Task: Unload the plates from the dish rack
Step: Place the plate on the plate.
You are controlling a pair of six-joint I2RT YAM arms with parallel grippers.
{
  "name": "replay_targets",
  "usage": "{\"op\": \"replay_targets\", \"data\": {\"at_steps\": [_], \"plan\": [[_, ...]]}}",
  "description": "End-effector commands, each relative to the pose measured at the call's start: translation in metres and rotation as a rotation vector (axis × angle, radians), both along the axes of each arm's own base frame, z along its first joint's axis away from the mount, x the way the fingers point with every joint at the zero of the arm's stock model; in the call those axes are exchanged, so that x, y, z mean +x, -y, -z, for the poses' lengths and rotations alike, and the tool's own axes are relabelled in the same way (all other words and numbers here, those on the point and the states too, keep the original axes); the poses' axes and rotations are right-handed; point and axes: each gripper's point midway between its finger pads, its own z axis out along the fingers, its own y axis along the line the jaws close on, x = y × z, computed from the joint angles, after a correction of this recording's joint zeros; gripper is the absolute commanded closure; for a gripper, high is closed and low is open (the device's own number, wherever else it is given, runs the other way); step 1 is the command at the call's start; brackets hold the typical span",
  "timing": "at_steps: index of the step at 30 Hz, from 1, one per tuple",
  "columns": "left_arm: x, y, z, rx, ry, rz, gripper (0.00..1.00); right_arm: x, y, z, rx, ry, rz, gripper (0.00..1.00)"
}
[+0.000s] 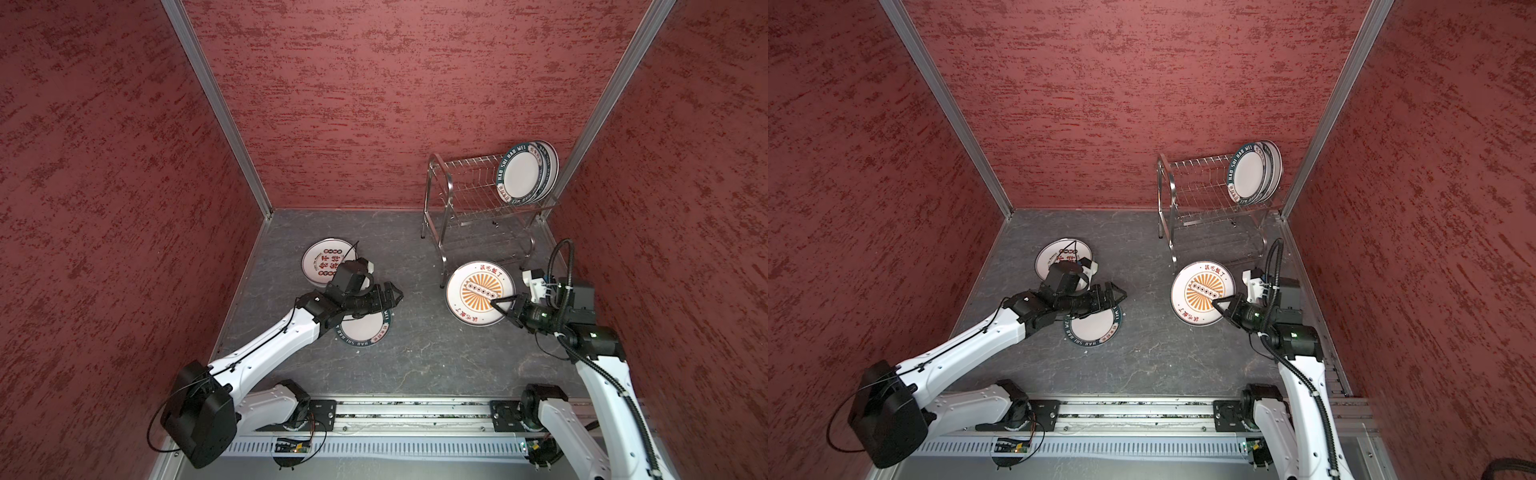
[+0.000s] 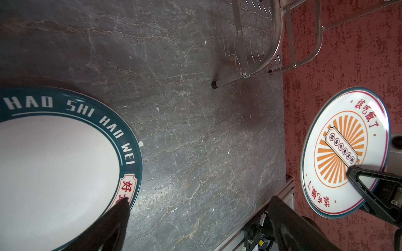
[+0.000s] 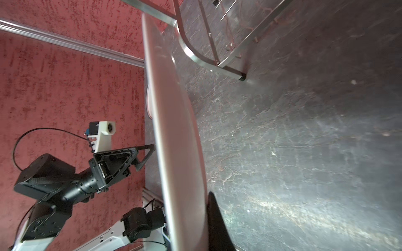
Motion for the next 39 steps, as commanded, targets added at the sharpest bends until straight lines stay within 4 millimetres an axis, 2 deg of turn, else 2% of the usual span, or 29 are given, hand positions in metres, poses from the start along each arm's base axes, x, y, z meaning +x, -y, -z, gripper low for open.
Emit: {"op": "replay_targets", "data": {"at_steps": [1,10,19,27,36,39], "plan": [[0.007,0.018,-0.015,-0.068,0.028,0.025,0.00,0.008,-0.015,-0.027,0.085,0.118,-0.088,0.98],[0.009,0.057,-0.024,-0.173,0.030,0.104,0.07,0.020,-0.023,-0.015,0.116,0.094,-0.126,0.98],[0.015,0.101,-0.045,-0.264,0.053,0.200,0.17,0.027,-0.029,-0.012,0.122,0.089,-0.152,0.97],[0.014,0.129,-0.047,-0.327,0.031,0.275,0.43,0.029,-0.037,-0.014,0.166,0.096,-0.184,0.95],[0.013,0.140,-0.050,-0.351,0.017,0.308,0.70,0.029,-0.044,-0.006,0.179,0.080,-0.214,0.94],[0.012,0.141,-0.051,-0.359,0.016,0.317,0.78,0.030,-0.046,-0.005,0.180,0.078,-0.222,0.89]]}}
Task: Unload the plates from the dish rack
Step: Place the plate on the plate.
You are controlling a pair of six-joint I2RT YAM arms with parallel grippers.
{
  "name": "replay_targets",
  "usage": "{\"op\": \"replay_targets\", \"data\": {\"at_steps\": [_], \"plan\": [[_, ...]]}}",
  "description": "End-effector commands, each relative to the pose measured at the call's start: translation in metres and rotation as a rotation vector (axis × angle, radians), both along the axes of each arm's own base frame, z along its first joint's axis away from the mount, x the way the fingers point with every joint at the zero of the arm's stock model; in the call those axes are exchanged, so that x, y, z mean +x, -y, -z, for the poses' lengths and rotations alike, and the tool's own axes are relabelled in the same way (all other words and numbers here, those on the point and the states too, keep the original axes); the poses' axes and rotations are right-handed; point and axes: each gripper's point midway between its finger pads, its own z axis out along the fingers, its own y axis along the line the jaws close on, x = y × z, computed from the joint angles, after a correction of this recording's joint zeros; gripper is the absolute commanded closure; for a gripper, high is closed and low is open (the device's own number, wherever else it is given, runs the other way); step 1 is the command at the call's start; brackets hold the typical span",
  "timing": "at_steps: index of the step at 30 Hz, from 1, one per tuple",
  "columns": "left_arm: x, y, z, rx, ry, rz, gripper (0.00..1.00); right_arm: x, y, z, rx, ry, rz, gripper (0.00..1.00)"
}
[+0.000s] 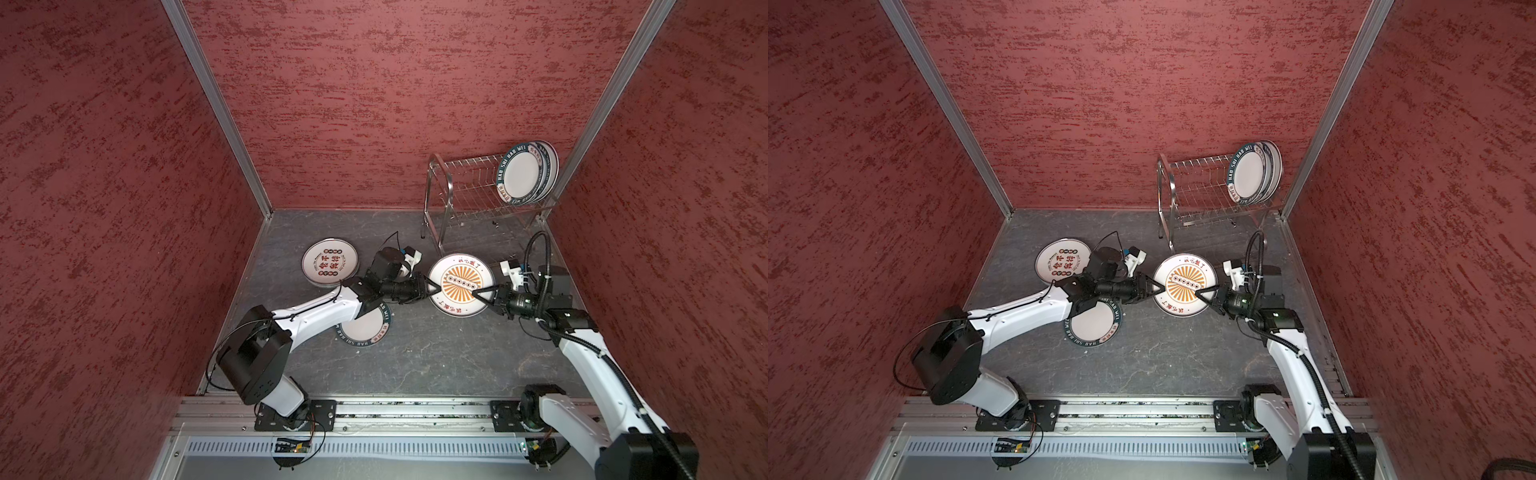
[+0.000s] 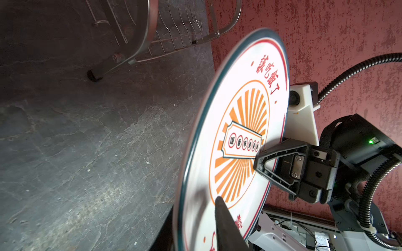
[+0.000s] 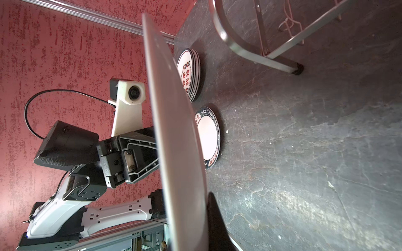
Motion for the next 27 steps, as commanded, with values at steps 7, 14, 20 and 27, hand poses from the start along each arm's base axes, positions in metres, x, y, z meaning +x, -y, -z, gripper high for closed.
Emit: {"op": "replay_targets", "data": {"at_steps": [7,14,20,27], "plan": [[-0.008,0.013,-0.016,-0.056,0.011,0.065,0.93,0.003,-0.010,-0.012,0.025,0.065,-0.047,0.75],[-0.011,0.002,-0.006,-0.001,-0.009,0.041,1.00,0.007,-0.009,-0.012,0.016,0.065,-0.029,0.56],[-0.011,-0.022,0.000,0.026,-0.036,-0.009,1.00,0.013,-0.001,-0.009,-0.047,0.052,0.025,0.27],[-0.012,-0.082,0.001,0.061,-0.060,-0.113,1.00,0.027,0.026,0.000,-0.226,0.011,0.164,0.14]]}}
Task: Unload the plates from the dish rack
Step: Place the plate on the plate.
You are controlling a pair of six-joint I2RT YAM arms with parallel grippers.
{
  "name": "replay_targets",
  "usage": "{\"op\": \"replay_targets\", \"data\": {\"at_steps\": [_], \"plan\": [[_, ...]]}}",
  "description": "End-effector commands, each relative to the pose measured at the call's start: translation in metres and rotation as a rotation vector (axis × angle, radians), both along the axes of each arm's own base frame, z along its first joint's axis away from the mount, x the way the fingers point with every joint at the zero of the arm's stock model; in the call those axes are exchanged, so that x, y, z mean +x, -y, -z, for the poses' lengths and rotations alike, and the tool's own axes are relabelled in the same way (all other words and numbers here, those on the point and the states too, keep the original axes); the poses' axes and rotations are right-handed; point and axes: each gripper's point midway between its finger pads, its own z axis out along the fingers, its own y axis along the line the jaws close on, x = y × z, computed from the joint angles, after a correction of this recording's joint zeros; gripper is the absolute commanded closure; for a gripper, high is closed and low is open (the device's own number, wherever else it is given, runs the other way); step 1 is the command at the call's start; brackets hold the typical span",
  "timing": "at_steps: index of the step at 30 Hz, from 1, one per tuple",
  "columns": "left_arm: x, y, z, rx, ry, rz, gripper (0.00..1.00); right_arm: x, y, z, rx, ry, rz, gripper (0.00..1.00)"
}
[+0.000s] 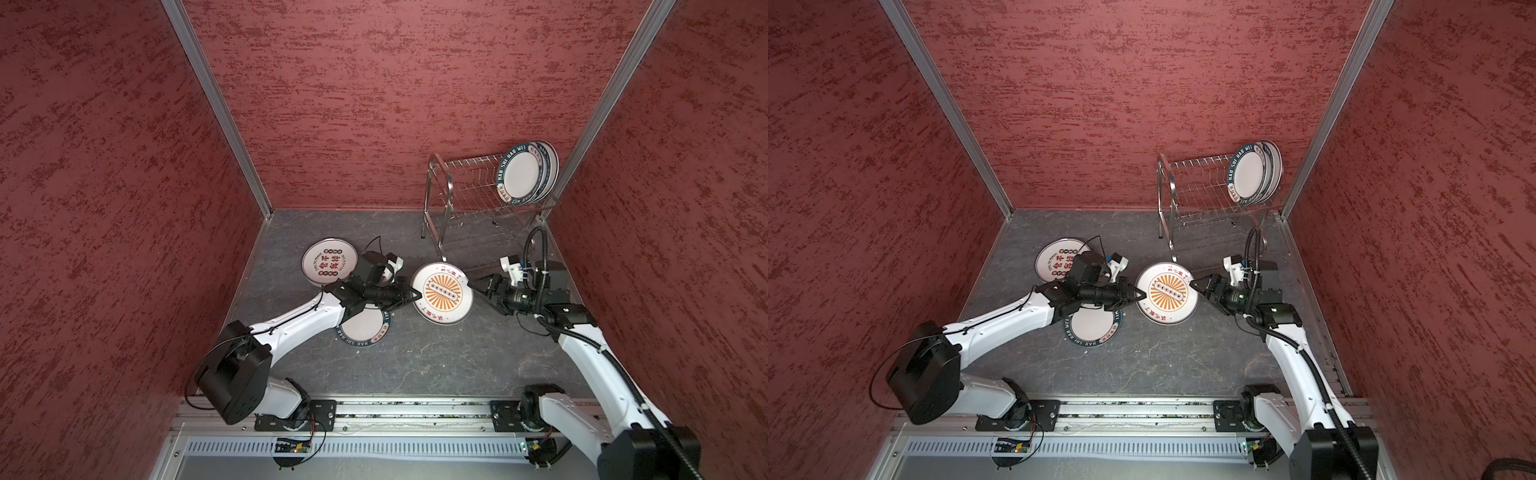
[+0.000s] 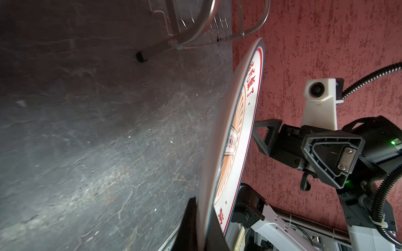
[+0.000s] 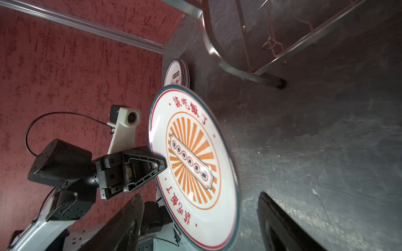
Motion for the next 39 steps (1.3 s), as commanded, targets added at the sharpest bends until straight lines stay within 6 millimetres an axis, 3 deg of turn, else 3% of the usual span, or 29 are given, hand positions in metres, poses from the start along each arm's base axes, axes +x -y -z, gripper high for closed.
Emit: {"op": "replay_targets", "data": {"at_steps": [1,5,9,15,24,39], "plan": [[-0.004,-0.030,-0.013,0.010,0.025,-0.044,1.00,0.010,0.021,0.002,-0.147,0.000,0.097,0.13],[-0.013,-0.080,-0.006,0.068,-0.023,-0.157,1.00,0.014,0.036,0.001,-0.239,-0.023,0.151,0.02],[-0.027,-0.126,0.008,0.124,-0.077,-0.261,1.00,0.015,0.046,-0.002,-0.302,-0.036,0.189,0.01],[-0.040,-0.172,0.032,0.204,-0.158,-0.396,1.00,0.015,0.060,0.000,-0.378,-0.067,0.235,0.01],[-0.046,-0.188,0.061,0.275,-0.228,-0.453,1.00,0.015,0.065,0.007,-0.407,-0.085,0.246,0.01],[-0.043,-0.197,0.079,0.300,-0.261,-0.476,1.00,0.014,0.059,0.010,-0.384,-0.076,0.218,0.01]]}}
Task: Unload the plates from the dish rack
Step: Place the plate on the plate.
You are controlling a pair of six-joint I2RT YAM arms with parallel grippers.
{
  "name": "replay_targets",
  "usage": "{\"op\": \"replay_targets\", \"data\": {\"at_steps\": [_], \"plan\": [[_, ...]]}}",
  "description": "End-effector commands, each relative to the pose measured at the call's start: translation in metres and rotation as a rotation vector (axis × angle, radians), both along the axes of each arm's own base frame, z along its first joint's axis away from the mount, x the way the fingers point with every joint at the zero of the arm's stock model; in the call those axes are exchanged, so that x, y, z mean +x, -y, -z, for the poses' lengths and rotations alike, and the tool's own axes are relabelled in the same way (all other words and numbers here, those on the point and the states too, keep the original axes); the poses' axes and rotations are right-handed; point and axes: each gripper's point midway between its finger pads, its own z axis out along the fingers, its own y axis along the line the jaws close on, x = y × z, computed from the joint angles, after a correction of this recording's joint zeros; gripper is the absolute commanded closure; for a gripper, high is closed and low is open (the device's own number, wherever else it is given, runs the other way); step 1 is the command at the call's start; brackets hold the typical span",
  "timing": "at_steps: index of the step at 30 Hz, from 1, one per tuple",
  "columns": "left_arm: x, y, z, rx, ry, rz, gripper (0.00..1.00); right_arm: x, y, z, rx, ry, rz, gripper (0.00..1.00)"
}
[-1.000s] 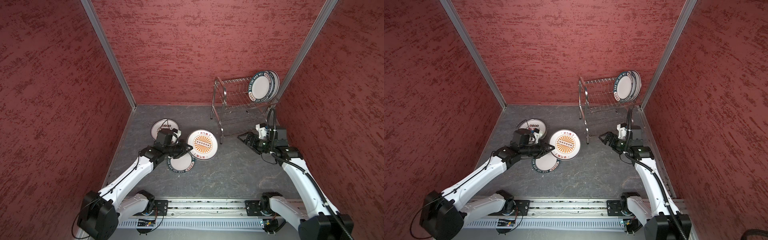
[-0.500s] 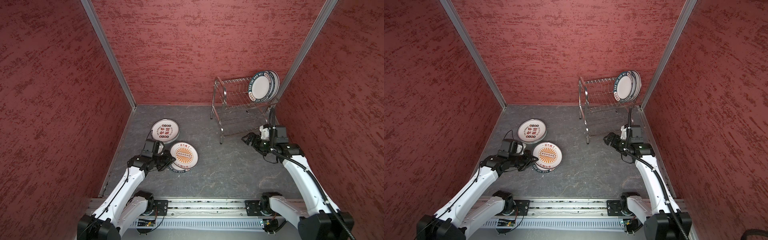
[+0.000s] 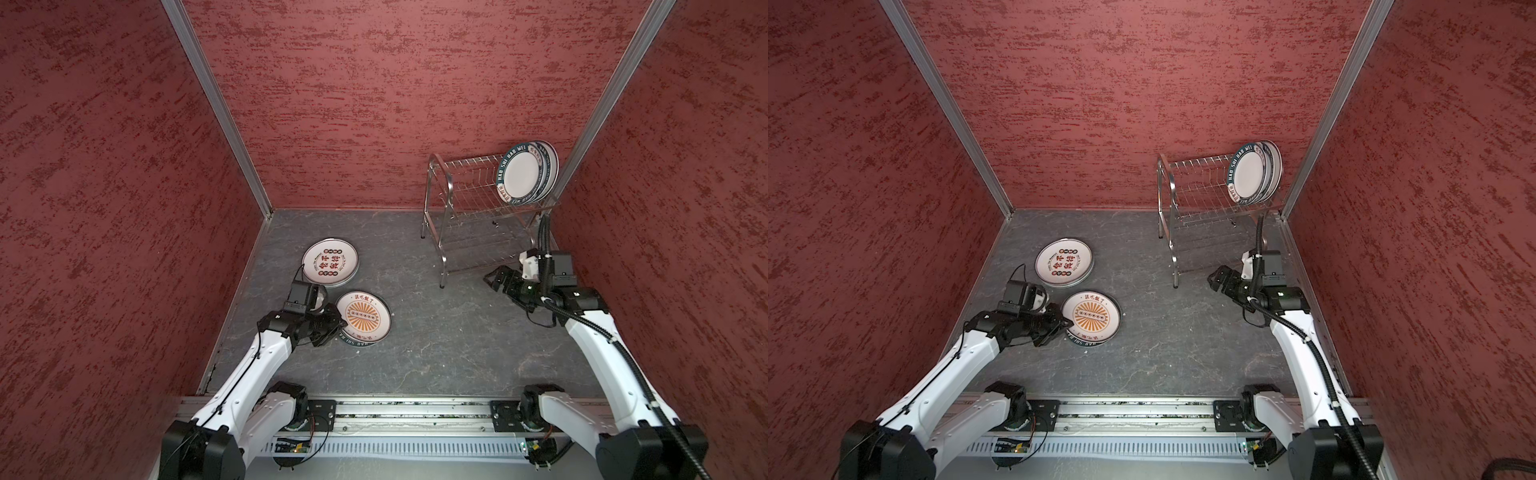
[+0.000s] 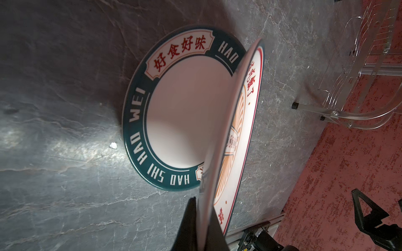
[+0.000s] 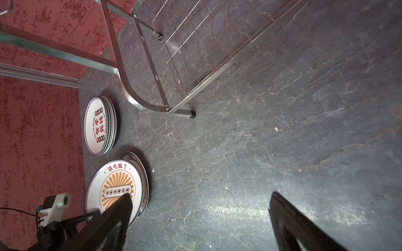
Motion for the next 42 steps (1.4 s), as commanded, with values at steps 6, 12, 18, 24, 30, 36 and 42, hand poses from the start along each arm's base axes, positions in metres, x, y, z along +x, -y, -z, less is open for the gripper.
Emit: {"op": "replay_targets", "data": {"at_steps": [6,12,18,24,30,36,42], "plan": [[0.007,-0.005,0.008,0.012,0.020,-0.004,0.97,0.000,-0.004,-0.003,0.005,0.019,-0.024,0.01],[0.008,-0.003,0.013,0.009,0.003,0.001,0.90,0.001,-0.005,-0.003,0.013,0.019,-0.030,0.01],[0.005,-0.009,0.019,0.045,-0.033,-0.007,0.72,0.003,-0.006,-0.005,0.010,0.022,-0.036,0.01],[0.006,-0.010,0.024,0.053,-0.052,-0.010,0.63,0.005,-0.008,-0.001,0.016,0.015,-0.048,0.01],[0.003,-0.016,0.031,0.092,-0.101,-0.028,0.49,0.006,-0.009,0.002,0.021,0.013,-0.053,0.01],[0.005,-0.018,0.032,0.113,-0.119,-0.029,0.42,0.006,-0.009,0.002,0.015,0.014,-0.057,0.01],[0.010,-0.014,0.033,0.121,-0.128,-0.006,0.40,0.004,-0.009,0.006,0.011,0.010,-0.062,0.01]]}}
